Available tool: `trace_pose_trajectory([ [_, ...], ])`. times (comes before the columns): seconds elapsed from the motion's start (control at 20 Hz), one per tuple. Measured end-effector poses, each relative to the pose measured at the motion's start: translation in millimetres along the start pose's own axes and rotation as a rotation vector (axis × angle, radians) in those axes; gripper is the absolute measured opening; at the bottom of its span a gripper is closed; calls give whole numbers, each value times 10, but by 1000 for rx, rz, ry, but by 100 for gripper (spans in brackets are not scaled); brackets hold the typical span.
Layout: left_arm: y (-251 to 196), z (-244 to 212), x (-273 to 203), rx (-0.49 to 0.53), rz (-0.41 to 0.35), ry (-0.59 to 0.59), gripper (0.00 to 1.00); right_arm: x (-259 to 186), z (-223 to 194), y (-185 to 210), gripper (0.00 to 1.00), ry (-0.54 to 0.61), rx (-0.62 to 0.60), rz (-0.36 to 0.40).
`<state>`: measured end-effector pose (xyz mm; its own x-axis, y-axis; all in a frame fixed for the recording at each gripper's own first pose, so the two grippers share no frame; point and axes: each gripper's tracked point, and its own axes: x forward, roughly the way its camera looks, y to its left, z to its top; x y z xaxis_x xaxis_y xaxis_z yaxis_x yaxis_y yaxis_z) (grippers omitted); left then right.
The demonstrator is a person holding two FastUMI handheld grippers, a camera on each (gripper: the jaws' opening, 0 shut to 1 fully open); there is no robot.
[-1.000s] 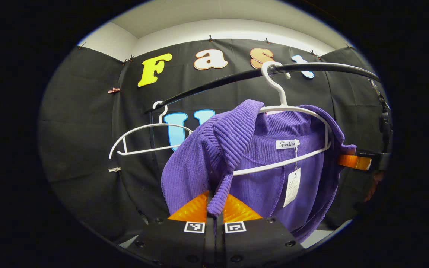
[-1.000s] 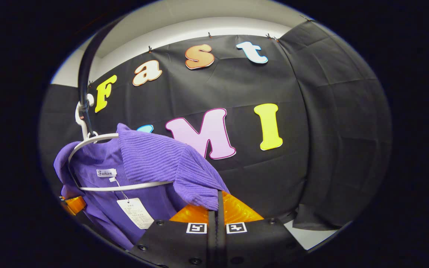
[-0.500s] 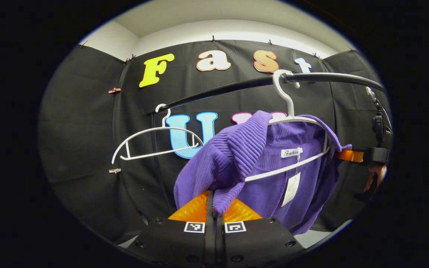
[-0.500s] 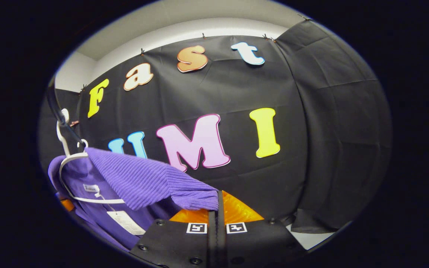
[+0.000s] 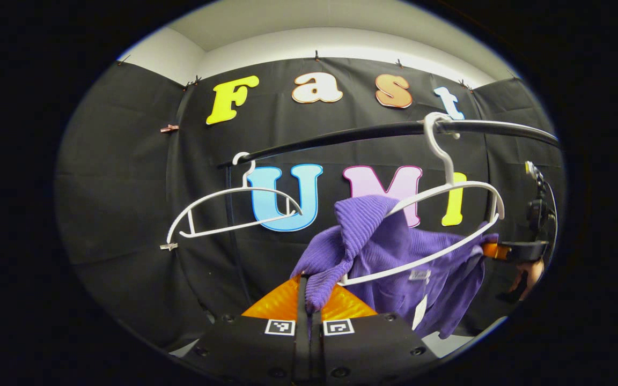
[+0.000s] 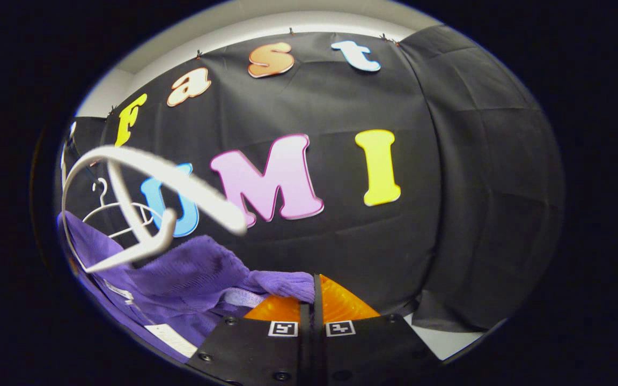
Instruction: Grasp the clothes on the hanger with both hands and then place them into the laundry hamper below.
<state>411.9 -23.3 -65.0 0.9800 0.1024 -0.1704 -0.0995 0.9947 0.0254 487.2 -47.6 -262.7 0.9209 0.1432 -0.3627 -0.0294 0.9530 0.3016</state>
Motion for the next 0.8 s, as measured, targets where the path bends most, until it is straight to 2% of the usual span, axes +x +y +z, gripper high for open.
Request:
trace_pose_trajectory([
  [0.25, 222, -97, -55, 31, 38, 13, 5, -342, -544, 465, 4, 88, 25, 123],
  [0.45, 517, -152, -167, 4, 104, 26, 5, -712, -750, 758, 4, 121, 10, 210],
  [0.55, 630, -344, -212, -2, 124, 72, 5, -899, -837, 872, 4, 136, 5, 240],
  [0.65, 631, -615, -316, 6, 121, 119, 4, -1068, -908, 980, 4, 143, -16, 267],
  [0.8, 416, -970, -486, 28, 72, 186, 5, -1311, -1012, 1151, 4, 158, -25, 303],
])
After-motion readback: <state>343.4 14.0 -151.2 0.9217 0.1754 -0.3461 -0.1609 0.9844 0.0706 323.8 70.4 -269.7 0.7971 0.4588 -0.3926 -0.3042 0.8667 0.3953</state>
